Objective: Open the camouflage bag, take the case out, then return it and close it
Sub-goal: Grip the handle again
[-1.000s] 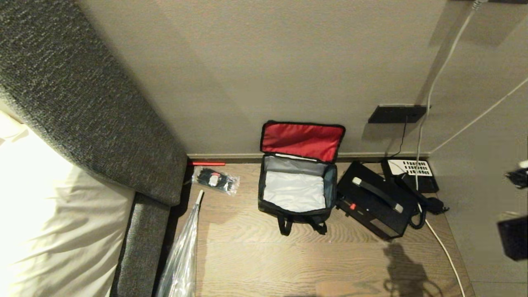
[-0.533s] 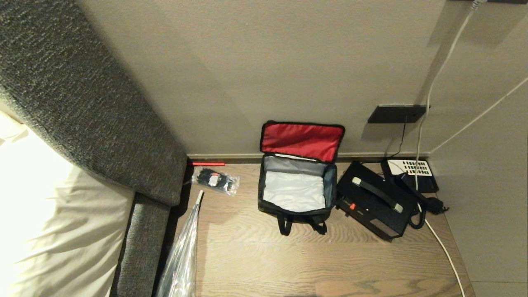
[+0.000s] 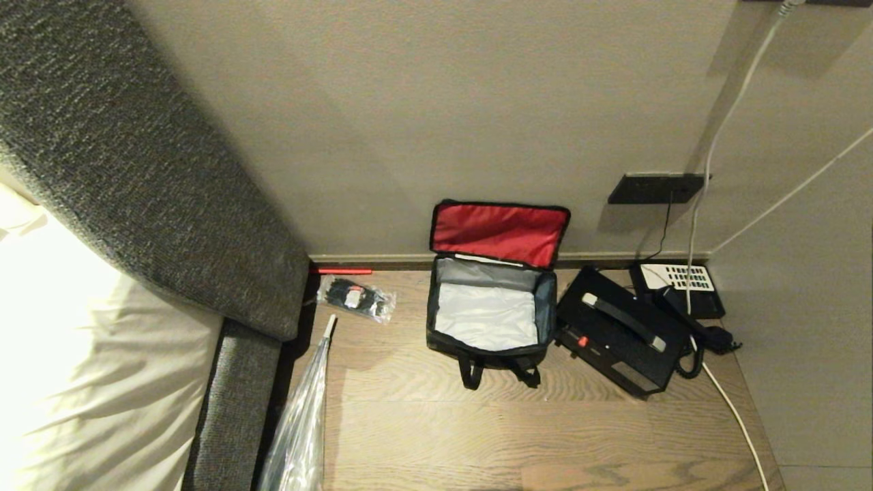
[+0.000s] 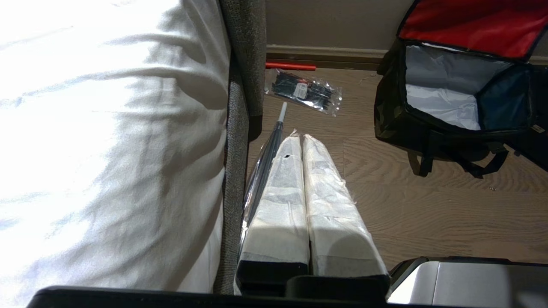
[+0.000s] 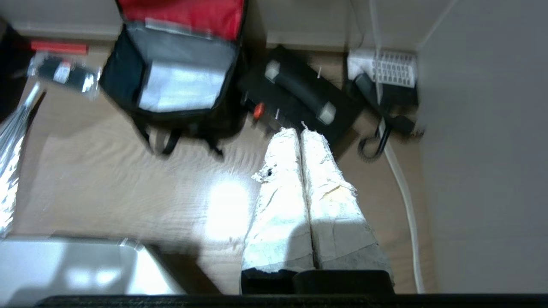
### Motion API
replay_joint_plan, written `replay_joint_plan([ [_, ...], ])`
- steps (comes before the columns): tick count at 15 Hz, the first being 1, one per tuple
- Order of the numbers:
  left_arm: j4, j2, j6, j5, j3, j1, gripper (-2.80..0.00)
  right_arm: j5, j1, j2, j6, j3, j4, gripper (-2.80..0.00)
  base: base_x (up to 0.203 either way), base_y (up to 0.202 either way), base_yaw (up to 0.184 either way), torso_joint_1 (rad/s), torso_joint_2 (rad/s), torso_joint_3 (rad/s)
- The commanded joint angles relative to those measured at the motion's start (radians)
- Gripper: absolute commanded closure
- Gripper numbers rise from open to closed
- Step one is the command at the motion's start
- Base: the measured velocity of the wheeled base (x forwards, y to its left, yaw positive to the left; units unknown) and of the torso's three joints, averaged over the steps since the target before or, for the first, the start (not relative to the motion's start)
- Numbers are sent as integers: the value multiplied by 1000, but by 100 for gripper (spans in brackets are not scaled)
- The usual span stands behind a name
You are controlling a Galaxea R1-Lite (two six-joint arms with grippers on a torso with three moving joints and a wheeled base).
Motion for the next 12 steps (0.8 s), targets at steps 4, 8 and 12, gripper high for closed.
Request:
replay_joint_plan([
  [4,0,0,0,0,0,0,0,-1,0,-4,26,15,0,0,0,0,0,0,0,0],
  [8,0,0,0,0,0,0,0,-3,0,-4,29,15,-2,0,0,0,0,0,0,0],
  [12,0,0,0,0,0,0,0,-3,0,-4,29,15,-2,0,0,0,0,0,0,0],
])
